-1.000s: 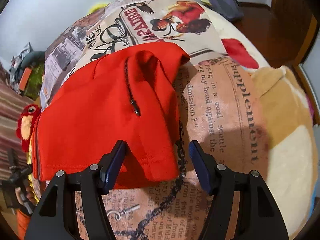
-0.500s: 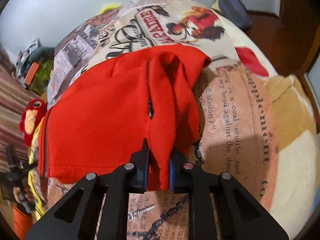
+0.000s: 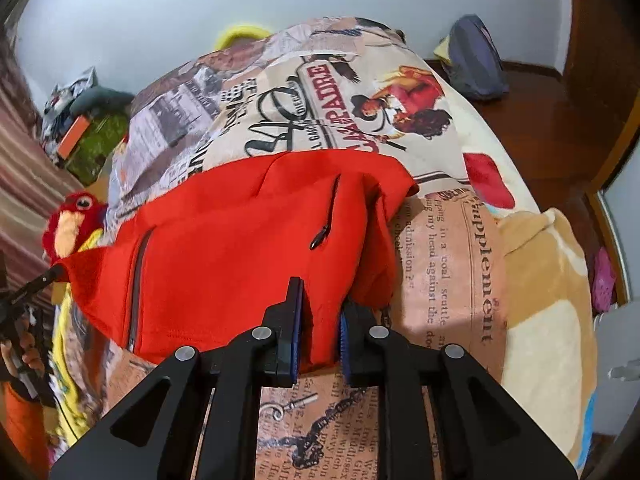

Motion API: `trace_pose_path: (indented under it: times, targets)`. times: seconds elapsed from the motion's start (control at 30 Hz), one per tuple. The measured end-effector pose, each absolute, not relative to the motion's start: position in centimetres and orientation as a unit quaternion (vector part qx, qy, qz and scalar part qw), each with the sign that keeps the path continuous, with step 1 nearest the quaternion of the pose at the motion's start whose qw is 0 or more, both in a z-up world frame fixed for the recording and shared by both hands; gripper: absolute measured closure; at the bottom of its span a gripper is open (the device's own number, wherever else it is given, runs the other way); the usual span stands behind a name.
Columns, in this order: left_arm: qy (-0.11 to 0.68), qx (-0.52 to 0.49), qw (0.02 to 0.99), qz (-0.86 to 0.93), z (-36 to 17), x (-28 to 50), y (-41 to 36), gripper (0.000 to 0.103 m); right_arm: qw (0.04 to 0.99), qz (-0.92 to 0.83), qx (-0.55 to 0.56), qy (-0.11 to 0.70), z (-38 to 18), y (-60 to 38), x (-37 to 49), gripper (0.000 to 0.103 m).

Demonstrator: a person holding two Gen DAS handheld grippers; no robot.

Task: Fold large clothes

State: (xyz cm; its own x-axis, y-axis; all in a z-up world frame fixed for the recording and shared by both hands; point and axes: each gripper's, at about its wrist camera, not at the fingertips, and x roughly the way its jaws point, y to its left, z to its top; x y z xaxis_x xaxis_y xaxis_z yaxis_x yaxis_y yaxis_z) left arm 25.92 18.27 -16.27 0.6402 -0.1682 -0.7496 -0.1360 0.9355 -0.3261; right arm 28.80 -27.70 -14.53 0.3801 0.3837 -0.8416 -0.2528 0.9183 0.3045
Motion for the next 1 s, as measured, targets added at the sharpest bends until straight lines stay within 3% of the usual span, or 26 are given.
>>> trace_pose_path:
  times: [0.17,0.37,0.73,1.0]
  targets:
    - [0.421,-0.173,0.89,-0.007,-16.0,27.4,18.4,0.101,0.813,0.201,0.086,0.539,-15.9,-28.1,29.3,0.088]
    - [0.42,-0.171,0.891,-0.007,-16.0,28.6,18.4,0.101,0.81,0.215,0.062,0.541,-16.9,-26.7,28.9,0.096]
    - [0.412,-0.171,0.894,0.047,-14.4,34.3,21.1,0.101,0.838,0.23,0.084,0.489,-12.7,-23.8,35.9,0.098]
    - [0.465,-0.15,0.866,0.105,-20.0,39.1,23.4,0.1,0.85,0.149,0.141,0.485,-13.4,-24.1,41.5,0.091]
